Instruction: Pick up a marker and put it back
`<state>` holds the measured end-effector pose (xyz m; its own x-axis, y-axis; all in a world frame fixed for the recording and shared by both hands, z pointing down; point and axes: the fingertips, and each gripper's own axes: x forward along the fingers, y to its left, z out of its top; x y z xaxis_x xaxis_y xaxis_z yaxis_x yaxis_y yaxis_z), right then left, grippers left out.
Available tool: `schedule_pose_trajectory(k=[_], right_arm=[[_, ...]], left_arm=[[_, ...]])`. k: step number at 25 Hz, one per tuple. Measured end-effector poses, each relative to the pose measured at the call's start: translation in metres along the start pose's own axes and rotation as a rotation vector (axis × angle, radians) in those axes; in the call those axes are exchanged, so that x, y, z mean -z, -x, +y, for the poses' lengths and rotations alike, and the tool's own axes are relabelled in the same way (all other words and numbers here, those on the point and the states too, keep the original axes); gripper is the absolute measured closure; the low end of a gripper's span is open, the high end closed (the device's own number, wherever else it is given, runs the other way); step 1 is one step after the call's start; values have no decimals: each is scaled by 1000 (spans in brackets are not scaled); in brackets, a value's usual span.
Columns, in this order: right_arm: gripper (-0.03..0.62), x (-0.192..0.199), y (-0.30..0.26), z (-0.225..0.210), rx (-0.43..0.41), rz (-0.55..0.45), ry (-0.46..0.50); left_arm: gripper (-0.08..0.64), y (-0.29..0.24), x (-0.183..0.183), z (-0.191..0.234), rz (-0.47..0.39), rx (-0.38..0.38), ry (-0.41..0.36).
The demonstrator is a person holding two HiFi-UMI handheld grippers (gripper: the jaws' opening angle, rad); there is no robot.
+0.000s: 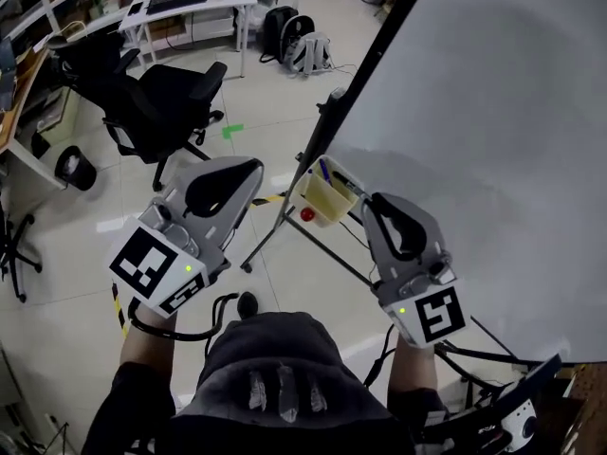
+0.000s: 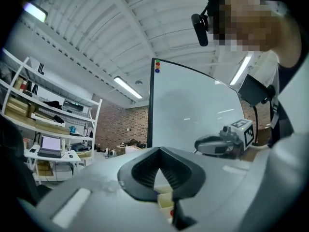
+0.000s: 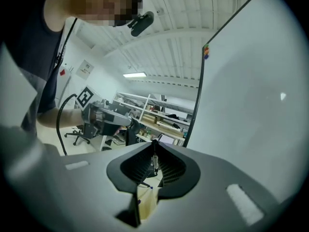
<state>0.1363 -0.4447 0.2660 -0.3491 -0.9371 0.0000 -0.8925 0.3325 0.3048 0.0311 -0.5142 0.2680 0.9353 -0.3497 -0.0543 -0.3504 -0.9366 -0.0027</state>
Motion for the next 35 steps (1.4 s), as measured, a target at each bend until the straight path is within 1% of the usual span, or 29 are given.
schedule_pose_trajectory(k=[4,7,11,16,19,23,27,32,35], right_arm=[[552,28,-8,3,12,95,-26],[552,44,-11,-1,18,138,-51],[552,74,-15,-2,-20,193,-92],[552,122,-32,-4,-87,275,-90],[552,139,-37,2,-110,315,-102],[552,167,-47,-1,-127,353,-127],[551,181,-48,5,-136,400,-127],[551,198,-47,10,-144,457,-134],[551,203,-47,10,-145,466,-138]], left_arm=[[554,-15,16,9,21,54,41],[554,-24,25,13,41,72,61],[554,-36,40,17,67,65,83],[554,-59,64,25,101,64,105],[554,-60,75,27,126,61,125],[554,-68,97,33,167,52,148],[554,-65,106,32,202,56,161],[554,-68,108,33,212,59,166],[554,-70,110,33,218,61,168]])
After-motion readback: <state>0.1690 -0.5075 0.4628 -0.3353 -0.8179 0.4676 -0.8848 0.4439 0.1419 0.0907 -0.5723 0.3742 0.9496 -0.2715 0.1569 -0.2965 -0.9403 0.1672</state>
